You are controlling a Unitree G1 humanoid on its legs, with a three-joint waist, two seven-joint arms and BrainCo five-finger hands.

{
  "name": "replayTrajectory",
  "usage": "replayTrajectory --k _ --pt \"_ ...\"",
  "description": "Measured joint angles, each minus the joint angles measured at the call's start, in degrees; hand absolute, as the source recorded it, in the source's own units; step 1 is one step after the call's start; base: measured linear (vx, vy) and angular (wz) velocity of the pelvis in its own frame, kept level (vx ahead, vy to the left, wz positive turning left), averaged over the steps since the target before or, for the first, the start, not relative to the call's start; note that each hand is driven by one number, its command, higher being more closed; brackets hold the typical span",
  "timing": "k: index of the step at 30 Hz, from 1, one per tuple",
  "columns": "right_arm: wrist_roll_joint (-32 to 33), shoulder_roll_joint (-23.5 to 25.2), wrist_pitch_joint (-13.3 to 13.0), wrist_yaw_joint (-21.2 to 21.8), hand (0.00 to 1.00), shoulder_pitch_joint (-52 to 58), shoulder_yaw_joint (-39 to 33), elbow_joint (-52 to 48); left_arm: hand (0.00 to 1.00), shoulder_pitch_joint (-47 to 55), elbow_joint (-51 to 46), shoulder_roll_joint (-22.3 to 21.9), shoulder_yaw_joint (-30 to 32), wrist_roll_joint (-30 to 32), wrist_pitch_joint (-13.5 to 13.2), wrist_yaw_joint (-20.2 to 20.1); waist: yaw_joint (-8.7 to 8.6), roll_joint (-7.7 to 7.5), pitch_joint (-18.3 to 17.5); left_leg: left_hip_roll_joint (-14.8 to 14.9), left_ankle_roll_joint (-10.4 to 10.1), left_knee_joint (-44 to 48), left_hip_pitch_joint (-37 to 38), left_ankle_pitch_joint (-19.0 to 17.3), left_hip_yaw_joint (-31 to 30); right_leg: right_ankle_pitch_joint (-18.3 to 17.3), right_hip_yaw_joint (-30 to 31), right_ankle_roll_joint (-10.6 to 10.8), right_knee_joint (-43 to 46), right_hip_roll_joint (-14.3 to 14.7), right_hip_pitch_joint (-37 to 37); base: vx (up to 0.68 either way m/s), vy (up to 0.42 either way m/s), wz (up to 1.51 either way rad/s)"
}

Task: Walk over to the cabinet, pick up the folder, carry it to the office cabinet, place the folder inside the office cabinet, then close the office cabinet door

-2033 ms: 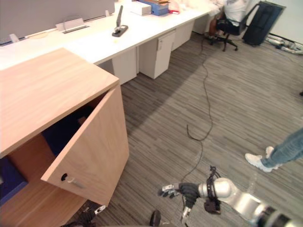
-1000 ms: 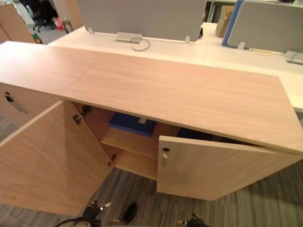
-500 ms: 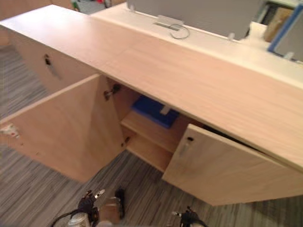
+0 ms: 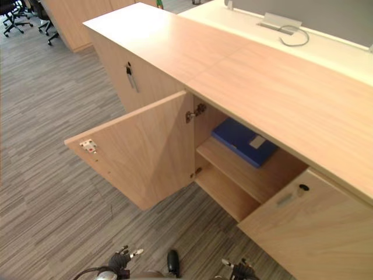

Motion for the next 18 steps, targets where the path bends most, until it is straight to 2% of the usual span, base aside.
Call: replayTrajectory --k 7,9,14,17,18 --pt "0.0 0.3 0.4 0.0 0.0 -0.5 0.1 0.4 0.0 0.1 -0.1 1.0 -0.1 -5.6 0.1 -2.1 0.05 -0.64 0.4 -0.2 0.5 0.0 0.2 0.3 0.1 0.2 0.0 0.4 -1.0 0.1 0.7 0.0 0.0 0.0" --pt "0.0 0.6 0.4 0.1 0.0 -0.6 -0.1 0.5 0.0 0.4 -0.1 1.1 4.1 -6.7 0.7 -2.1 -0.07 -1.28 0.7 -0.3 0.2 0.0 0.8 0.1 0.3 0.3 0.0 0.6 -1.7 0.3 1.6 0.0 0.0 0.0" --pt "0.0 0.8 0.6 0.9 0.0 -0.6 -2.4 1.1 0.0 0.5 -0.5 2.5 13.8 -6.4 1.8 -1.0 -0.29 -1.48 0.7 -0.1 -0.1 0.0 0.9 -0.3 0.9 0.3 0.3 0.5 -2.5 0.6 1.8 0.01 -0.002 -0.04" --pt "-0.3 0.8 0.9 1.2 0.0 -0.6 -3.3 1.4 0.0 -0.2 -1.3 5.4 21.1 -6.3 2.7 0.2 -0.09 -1.53 0.6 0.2 -0.4 0.0 1.7 -0.8 2.1 0.4 1.6 0.4 -3.1 0.9 2.3 0.01 -0.008 -0.23" --pt "-0.3 0.8 1.1 1.4 0.0 -0.5 -4.2 1.6 0.0 -1.1 -1.3 7.6 24.6 -6.4 3.1 0.6 -0.14 -1.52 0.5 0.4 -0.8 0.0 2.0 -1.1 2.7 0.5 2.1 0.3 -3.5 1.0 2.5 0.01 -0.008 -0.23"
